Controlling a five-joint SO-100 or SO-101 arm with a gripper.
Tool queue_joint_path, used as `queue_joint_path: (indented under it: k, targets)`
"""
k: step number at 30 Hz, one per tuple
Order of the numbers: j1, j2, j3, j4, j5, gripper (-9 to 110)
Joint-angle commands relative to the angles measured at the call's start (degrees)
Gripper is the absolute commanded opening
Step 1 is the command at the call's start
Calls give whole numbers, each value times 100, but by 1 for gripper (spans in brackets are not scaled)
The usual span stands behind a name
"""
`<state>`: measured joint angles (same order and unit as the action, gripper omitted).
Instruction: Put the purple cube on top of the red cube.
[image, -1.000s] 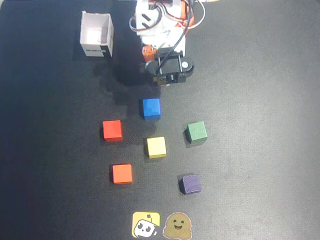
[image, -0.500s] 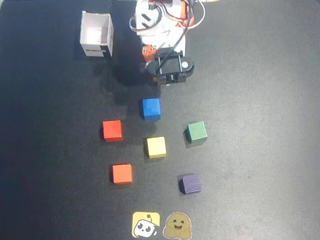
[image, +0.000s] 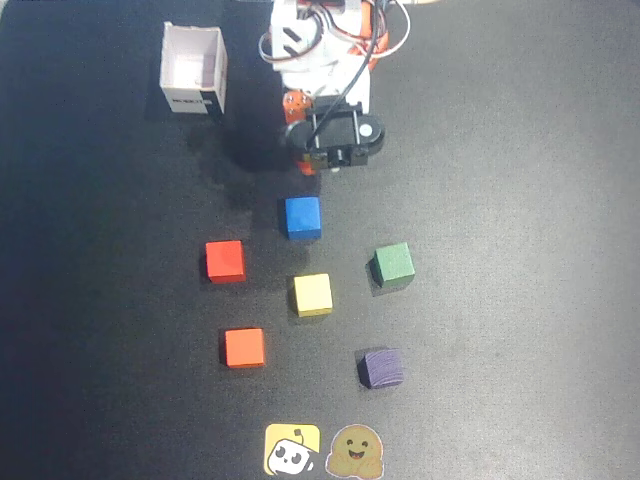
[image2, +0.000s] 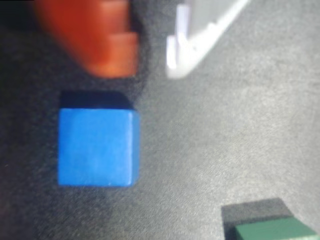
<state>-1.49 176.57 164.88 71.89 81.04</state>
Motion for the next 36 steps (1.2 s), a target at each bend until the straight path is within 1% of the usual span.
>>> queue_joint_path:
  k: [1, 4, 10, 13, 15, 18, 21, 25, 31, 36]
  targets:
    - [-35, 62, -26, -70, 0, 14]
    - [-141, 62, -158, -70, 44, 16]
    - [-360, -18, -308, -53, 536, 17]
    - [-439, -334, -527, -193, 642, 17]
    - [-448, -1028, -861, -439, 659, 17]
    - [-448, -2769, -1916, -642, 650, 17]
    - [-448, -4359, -3261, -387, 633, 17]
    - [-536, -5810, -4641, -26, 606, 17]
    - [-721, -7541, -6223, 176, 369, 18]
    - [-1037, -8306, -6838, 18, 369, 21]
